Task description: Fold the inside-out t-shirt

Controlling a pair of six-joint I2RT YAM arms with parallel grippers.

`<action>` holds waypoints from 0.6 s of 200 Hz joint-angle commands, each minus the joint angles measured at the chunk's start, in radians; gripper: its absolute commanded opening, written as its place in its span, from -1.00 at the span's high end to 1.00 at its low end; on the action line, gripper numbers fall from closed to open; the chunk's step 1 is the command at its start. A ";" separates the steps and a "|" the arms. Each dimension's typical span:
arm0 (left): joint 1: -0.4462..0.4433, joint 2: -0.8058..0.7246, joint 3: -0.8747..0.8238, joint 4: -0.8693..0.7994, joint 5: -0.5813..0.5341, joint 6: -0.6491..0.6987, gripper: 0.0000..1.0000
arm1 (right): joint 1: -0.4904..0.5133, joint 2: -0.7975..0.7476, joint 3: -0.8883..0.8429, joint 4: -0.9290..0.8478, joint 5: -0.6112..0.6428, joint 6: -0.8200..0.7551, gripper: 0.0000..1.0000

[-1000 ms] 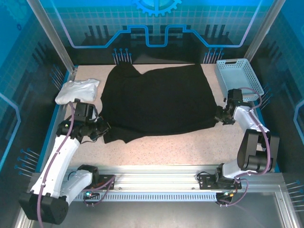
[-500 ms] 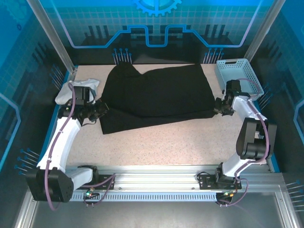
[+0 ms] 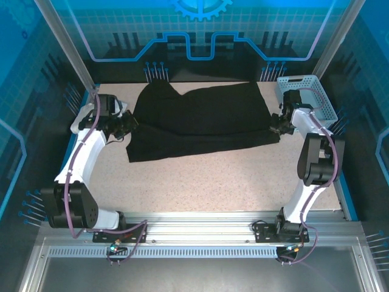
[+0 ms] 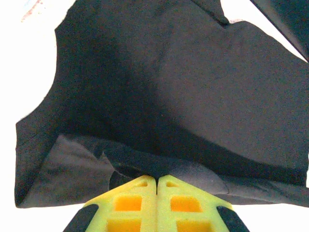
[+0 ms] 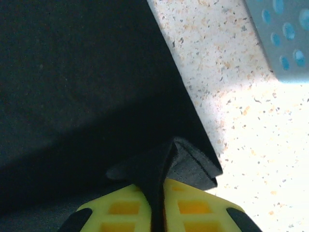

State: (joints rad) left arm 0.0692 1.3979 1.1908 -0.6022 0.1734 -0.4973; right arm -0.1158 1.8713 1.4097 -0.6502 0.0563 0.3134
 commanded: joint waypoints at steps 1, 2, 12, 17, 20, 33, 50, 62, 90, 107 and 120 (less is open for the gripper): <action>0.012 0.032 0.042 0.024 -0.015 0.006 1.00 | 0.011 0.047 0.063 -0.028 0.036 -0.013 0.74; 0.013 0.032 0.043 0.024 -0.015 0.006 1.00 | 0.011 0.049 0.065 -0.028 0.036 -0.013 0.74; 0.015 0.045 0.043 0.031 -0.014 0.005 1.00 | 0.013 0.067 0.088 -0.030 0.039 -0.015 0.74; 0.016 0.052 0.048 0.032 -0.015 0.004 1.00 | 0.013 0.078 0.101 -0.035 0.039 -0.015 0.74; 0.017 0.054 0.047 0.033 -0.016 0.003 1.00 | 0.014 0.081 0.106 -0.035 0.039 -0.014 0.74; 0.018 0.068 0.050 0.036 -0.017 0.003 1.00 | 0.017 0.108 0.141 -0.041 0.037 -0.015 0.74; 0.023 0.084 0.055 0.044 -0.022 0.003 1.00 | 0.027 0.145 0.193 -0.050 0.037 -0.015 0.74; 0.026 0.100 0.064 0.048 -0.027 0.001 1.00 | 0.033 0.175 0.233 -0.058 0.039 -0.014 0.74; 0.029 0.169 0.104 0.074 -0.038 -0.013 1.00 | 0.053 0.271 0.361 -0.085 0.058 -0.009 0.73; 0.032 0.244 0.152 0.093 -0.049 -0.029 1.00 | 0.065 0.342 0.468 -0.109 0.069 -0.004 0.71; 0.035 0.314 0.207 0.099 -0.053 -0.039 1.00 | 0.070 0.398 0.549 -0.123 0.090 -0.007 0.61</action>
State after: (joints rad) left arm 0.0856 1.6104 1.3071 -0.5465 0.1509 -0.5022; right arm -0.0612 2.1784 1.8256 -0.7231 0.0978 0.3103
